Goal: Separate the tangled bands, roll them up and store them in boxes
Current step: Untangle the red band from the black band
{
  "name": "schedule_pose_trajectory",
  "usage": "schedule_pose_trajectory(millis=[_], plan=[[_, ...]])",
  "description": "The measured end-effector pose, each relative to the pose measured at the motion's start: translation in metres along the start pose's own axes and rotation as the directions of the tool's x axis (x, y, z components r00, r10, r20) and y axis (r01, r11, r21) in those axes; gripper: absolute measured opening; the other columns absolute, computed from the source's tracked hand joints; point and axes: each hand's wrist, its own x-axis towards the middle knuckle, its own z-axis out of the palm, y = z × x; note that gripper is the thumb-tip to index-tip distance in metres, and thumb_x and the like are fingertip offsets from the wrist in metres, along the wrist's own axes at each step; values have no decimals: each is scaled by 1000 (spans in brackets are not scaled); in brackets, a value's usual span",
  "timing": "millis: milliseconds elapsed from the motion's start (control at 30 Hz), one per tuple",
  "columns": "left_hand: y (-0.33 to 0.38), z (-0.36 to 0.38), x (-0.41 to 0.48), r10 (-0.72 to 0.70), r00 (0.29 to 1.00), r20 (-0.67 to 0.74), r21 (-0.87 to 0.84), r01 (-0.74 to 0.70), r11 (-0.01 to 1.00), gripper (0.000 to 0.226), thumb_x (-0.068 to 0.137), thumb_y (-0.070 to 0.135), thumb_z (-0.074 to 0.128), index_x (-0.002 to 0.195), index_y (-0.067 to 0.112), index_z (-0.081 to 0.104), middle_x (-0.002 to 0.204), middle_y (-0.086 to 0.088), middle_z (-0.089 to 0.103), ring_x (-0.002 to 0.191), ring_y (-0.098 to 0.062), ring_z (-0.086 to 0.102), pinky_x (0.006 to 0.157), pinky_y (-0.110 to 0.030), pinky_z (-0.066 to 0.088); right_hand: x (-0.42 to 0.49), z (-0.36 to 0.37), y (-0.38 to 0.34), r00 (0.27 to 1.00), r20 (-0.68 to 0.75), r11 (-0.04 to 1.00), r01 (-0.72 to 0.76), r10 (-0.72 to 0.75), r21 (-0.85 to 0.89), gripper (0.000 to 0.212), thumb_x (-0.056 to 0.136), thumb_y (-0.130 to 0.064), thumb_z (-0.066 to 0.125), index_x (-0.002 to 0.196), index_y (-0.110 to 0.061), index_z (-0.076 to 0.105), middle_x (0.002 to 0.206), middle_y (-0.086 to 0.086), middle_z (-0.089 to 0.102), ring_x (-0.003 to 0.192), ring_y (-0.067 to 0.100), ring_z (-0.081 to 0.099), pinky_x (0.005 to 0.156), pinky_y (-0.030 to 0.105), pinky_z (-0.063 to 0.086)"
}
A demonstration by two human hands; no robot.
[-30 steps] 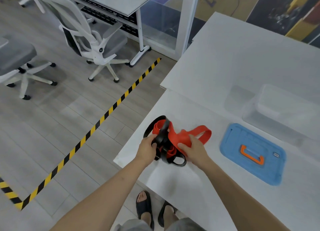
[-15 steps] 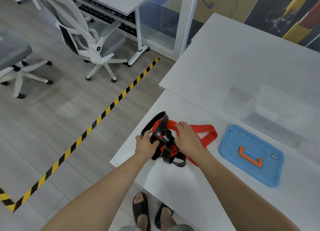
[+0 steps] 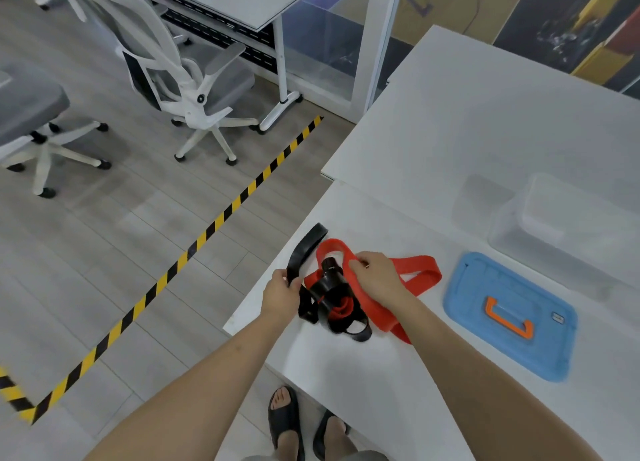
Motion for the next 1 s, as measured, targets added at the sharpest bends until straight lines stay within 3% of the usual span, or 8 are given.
schedule_pose_trajectory(millis=[167,267,367,500,733,833,900,1000], plan=[[10,-13,-5,78,996,34,-98,-75,992,52,107,29,55,153,17,35,104,8,57,97,-18,58,84,-30,46,-47,-25,-14,977,-104,969,201,-187,146,16,104,-18,57,104,-16,73,101,-4,74,95,7,65,84,15,47],[10,-17,-11,183,980,81,-111,-173,979,30,107,22,54,135,28,47,100,14,63,91,-14,65,75,-25,51,-69,-39,-20,970,-76,940,243,-231,239,22,106,-14,56,111,-29,72,104,-11,72,99,3,65,86,9,45],[4,-16,-12,270,955,120,-130,-255,958,26,106,21,53,130,28,59,108,9,70,103,-22,69,91,-38,57,-83,-47,-25,945,-123,910,324,-302,259,34,105,-2,53,113,-28,73,109,-11,72,106,3,65,92,10,44],[7,-16,-25,285,944,168,-158,-260,953,33,107,30,55,140,28,57,122,8,64,116,-12,60,92,-22,44,-83,-52,-33,957,-218,884,265,-191,385,36,102,8,47,111,-15,73,109,-14,74,104,-6,66,90,8,47],[-18,-6,-45,312,922,229,-58,-307,950,29,109,33,50,135,28,62,131,8,59,121,-6,52,106,-23,37,-71,-20,-3,957,-272,980,144,-102,139,31,102,-7,53,115,-22,77,110,-11,78,101,2,70,96,24,54],[-25,0,-54,293,896,334,-70,-287,955,26,110,36,46,123,35,69,123,14,67,114,1,60,104,-22,45,-73,-22,6,961,-274,987,75,-35,139,27,103,-10,57,113,-23,79,100,-15,76,93,-2,68,87,14,52],[-23,3,-61,297,884,361,-101,-280,955,25,108,37,49,124,38,68,125,12,66,119,-3,59,108,-29,46,-76,-21,10,965,-258,982,-1,50,186,25,103,-13,58,113,-23,79,94,-19,71,90,-2,66,78,8,46],[-21,7,-71,304,890,341,-184,-254,950,19,108,31,52,116,44,63,123,16,61,120,-5,55,100,-14,41,-79,-21,19,932,-251,914,-157,262,373,26,104,-18,56,120,-22,76,104,-10,71,102,15,67,84,23,47]])
